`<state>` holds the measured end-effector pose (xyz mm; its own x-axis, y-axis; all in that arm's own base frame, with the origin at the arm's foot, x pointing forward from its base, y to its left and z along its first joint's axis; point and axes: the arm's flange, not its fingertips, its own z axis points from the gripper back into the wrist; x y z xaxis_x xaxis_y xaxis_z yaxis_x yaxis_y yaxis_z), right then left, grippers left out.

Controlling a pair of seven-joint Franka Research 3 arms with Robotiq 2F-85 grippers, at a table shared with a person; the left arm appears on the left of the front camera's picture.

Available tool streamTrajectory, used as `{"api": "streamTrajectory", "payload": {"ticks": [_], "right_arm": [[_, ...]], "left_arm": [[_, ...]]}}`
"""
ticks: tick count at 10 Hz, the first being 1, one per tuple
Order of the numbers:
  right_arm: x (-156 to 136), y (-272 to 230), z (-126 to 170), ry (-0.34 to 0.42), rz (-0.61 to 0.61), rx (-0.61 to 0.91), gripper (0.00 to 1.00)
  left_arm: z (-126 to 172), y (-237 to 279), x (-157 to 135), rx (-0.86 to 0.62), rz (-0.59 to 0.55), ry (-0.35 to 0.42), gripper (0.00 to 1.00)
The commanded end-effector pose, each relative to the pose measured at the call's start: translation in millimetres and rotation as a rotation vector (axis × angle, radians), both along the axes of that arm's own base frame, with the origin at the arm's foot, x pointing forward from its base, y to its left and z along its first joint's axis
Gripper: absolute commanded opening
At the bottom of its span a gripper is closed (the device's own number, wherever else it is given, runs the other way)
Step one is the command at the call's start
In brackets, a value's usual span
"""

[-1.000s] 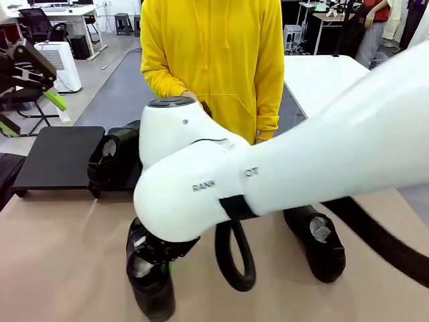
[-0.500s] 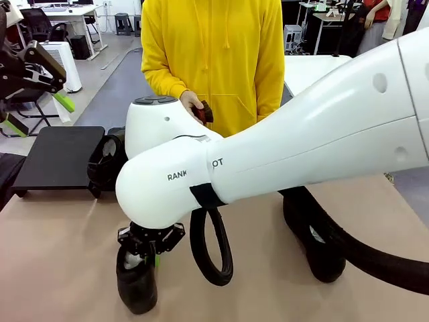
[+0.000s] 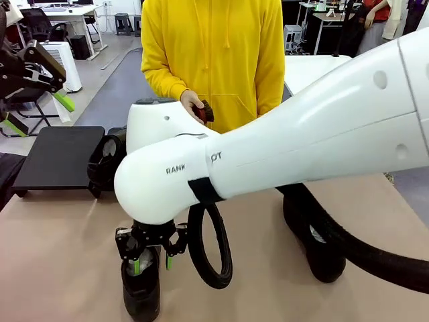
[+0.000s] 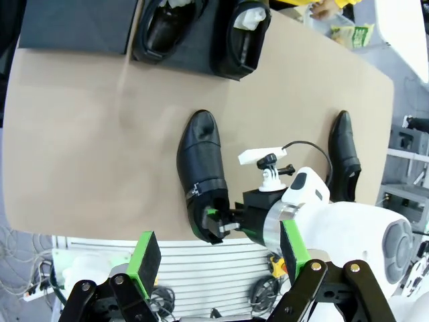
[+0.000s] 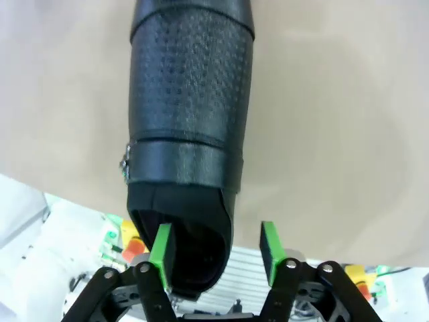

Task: Organize the shoes by placing them on the stand.
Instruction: Pick up one Shoe and place it in the middle of the table, then place the Shoe from the middle of the table onto the Shoes Stand.

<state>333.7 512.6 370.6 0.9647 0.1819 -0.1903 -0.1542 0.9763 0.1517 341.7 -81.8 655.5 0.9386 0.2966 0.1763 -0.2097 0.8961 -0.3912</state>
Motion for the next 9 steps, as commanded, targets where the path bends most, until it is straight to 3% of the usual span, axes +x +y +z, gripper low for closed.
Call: {"api": "streamTrajectory", "payload": {"ticks": [1, 9], "right_arm": [[-0.1, 4.1, -7.8, -0.027, 0.001, -0.011, 1.00], [-0.1, 4.1, -7.8, -0.027, 0.001, -0.011, 1.00]], "left_arm": [[2.0, 2.6, 0.3, 0.000, -0.011, -0.005, 0.92], [2.0, 2.6, 0.3, 0.000, -0.011, -0.005, 0.92]]}}
